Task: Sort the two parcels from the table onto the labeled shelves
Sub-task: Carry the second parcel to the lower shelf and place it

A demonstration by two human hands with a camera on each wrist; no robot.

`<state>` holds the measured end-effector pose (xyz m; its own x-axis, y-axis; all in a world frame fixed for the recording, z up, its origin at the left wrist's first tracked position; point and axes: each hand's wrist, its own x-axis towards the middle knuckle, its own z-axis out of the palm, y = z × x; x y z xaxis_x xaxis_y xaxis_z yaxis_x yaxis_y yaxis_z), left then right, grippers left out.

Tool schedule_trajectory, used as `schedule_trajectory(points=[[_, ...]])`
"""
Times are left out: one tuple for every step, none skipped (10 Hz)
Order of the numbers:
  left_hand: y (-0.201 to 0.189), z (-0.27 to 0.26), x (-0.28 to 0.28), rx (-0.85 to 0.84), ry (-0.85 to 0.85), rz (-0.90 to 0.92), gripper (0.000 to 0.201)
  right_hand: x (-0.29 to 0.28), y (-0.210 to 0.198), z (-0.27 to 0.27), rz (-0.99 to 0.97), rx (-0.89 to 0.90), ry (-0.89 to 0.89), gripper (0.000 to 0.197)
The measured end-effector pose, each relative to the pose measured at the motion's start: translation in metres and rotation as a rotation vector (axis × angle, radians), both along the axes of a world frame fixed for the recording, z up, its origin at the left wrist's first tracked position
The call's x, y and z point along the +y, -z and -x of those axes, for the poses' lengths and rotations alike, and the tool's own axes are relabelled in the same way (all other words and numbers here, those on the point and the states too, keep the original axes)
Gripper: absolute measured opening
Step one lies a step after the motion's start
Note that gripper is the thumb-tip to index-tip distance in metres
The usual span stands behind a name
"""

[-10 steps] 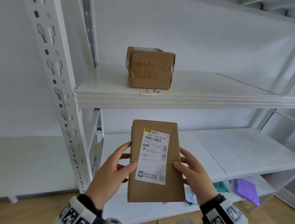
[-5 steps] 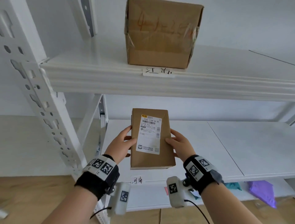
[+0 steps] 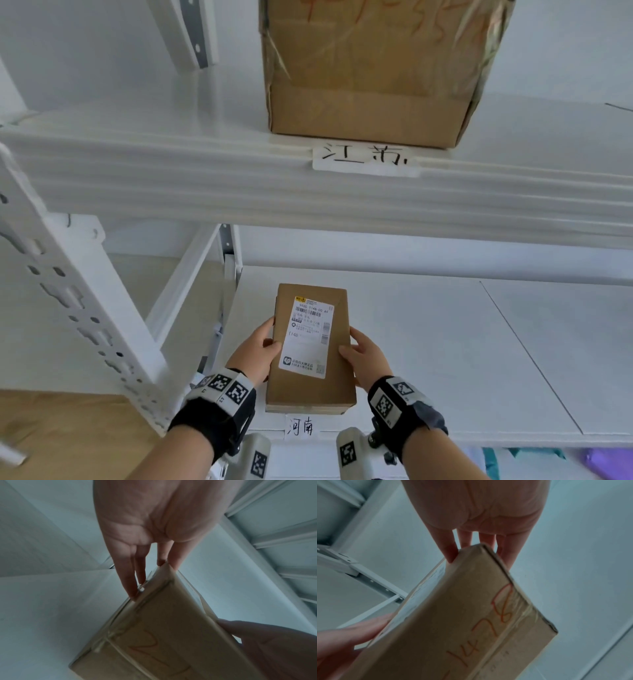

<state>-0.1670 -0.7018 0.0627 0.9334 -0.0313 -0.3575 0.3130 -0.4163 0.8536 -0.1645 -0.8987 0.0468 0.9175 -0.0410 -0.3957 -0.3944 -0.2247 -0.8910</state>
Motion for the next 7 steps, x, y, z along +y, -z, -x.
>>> schedule_trajectory(points=[[0.009,-0.003,0.003,0.039,0.016,-0.015,0.051,0.004,0.012,-0.005,0.041,0.031,-0.025,0.051],[0.015,-0.009,0.005,0.043,0.039,-0.071,0.051,0.007,0.018,-0.01,0.073,0.036,-0.053,0.052],[0.025,-0.016,0.007,0.068,0.033,-0.096,0.052,0.009,0.017,-0.013,0.101,0.033,-0.084,0.05],[0.029,-0.019,0.006,0.08,0.008,-0.108,0.053,0.01,0.019,-0.012,0.114,0.021,-0.087,0.049],[0.027,-0.017,0.004,0.051,0.013,-0.146,0.052,0.011,0.021,-0.012,0.136,0.02,-0.076,0.049],[0.027,-0.016,0.003,0.039,0.031,-0.209,0.052,0.012,0.022,-0.014,0.191,0.033,-0.097,0.05],[0.023,-0.014,0.002,0.015,0.007,-0.242,0.054,0.013,0.018,-0.014,0.263,0.03,-0.115,0.054]])
